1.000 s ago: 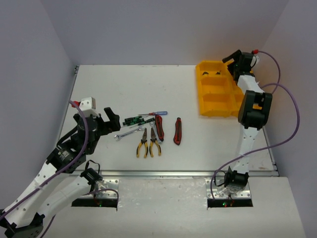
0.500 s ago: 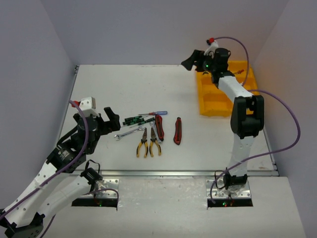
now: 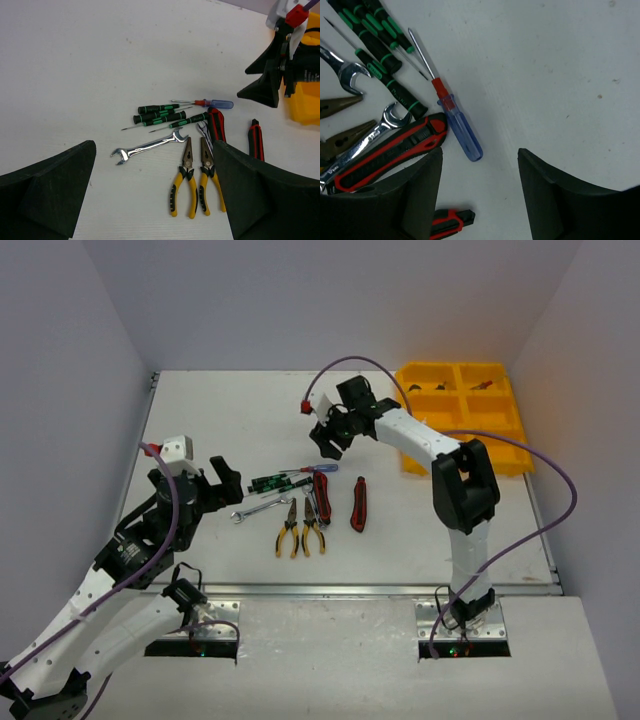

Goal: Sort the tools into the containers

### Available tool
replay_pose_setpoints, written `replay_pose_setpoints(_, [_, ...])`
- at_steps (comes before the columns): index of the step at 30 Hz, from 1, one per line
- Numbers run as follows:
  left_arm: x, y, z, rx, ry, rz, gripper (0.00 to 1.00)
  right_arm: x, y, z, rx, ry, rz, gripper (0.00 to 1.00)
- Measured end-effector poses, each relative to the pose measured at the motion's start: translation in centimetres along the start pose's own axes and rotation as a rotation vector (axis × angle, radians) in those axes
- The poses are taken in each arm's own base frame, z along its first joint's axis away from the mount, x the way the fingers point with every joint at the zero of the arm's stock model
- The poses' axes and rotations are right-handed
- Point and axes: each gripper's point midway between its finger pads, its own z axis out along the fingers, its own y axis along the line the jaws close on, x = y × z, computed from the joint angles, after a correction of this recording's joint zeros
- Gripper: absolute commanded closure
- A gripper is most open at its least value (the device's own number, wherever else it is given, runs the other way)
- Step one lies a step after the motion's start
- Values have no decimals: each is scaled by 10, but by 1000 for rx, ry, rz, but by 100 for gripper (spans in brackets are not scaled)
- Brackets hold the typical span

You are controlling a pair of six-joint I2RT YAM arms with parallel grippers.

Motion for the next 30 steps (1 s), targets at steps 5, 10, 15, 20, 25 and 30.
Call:
replay_pose_setpoints(5, [0,0,0,0,0,0,0,20,0,6,6,80,-37,44])
replay_pose_setpoints(10, [0,0,0,0,-1,0,0,37,3,24,-13,134,-46,45])
replay_pose_setpoints(15, [0,0,0,0,-1,0,0,54,13,44,-55,178,-40,47])
replay_pose_setpoints(20, [0,0,0,0,-1,0,0,59,17,52,-77,191,-38,52])
replay_pose_setpoints(25, [0,0,0,0,0,0,0,59,13,61,-74,190,-47,68])
replay_pose_setpoints(30, [0,0,0,1,-1,-1,0,57,8,69,-64,176,-56,87])
